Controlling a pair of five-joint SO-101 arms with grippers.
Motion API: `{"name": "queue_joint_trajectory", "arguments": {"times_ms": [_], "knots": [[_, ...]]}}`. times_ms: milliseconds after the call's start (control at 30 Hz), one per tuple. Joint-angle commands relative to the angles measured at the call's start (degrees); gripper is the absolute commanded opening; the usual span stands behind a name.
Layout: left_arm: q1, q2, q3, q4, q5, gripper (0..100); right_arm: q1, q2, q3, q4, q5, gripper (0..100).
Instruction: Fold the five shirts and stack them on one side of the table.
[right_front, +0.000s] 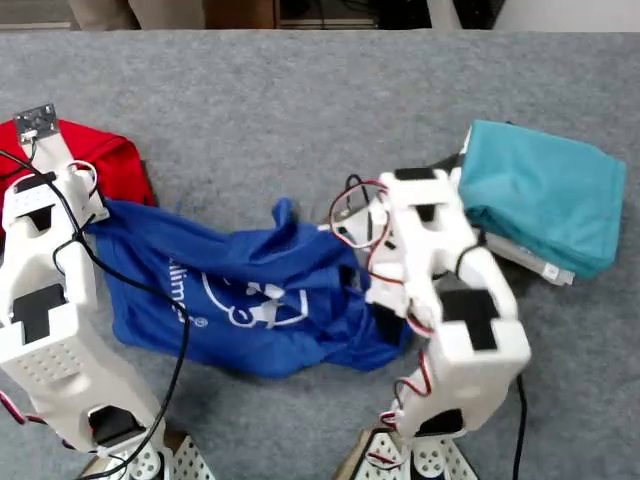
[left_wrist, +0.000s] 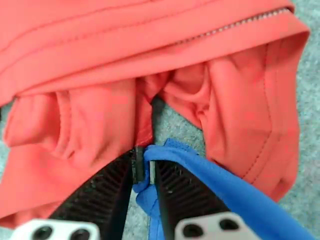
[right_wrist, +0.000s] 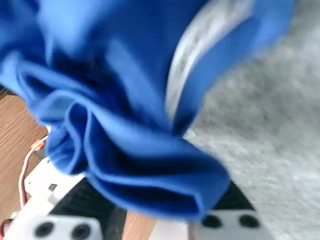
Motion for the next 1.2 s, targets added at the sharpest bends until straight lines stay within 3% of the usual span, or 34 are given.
{"name": "queue_joint_trajectory", "arguments": {"times_ms": [0, 167, 300, 600, 900, 1000, 1167], "knots": [[-0.62, -0.22, -2.11, 0.0, 0.26, 2, 0.4, -9.45, -1.27, 1.76, 1.23, 26.7], [-0.97, -0.22, -2.2, 0.0, 0.53, 2, -4.88, -14.64, -14.55, 5.1, -3.34, 40.5], [-1.14, -0.22, -2.2, 0.0, 0.53, 2, -9.27, -6.73, -28.7, 4.92, -7.3, 40.8], [-1.14, -0.22, -2.2, -0.09, 0.53, 2, -16.57, 28.18, -60.88, 5.19, -15.47, 40.8], [-1.05, -0.22, -2.2, -0.18, 0.53, 2, -21.49, 40.13, -66.59, 5.1, -18.29, 40.6], [-1.05, -0.22, -2.2, -0.18, 0.53, 2, -20.26, 42.68, -66.51, 5.1, -18.02, 34.8], [-1.05, -0.22, -2.2, -0.26, 0.53, 2, -16.04, 44.26, -66.24, 5.27, -18.02, 10.1]]}}
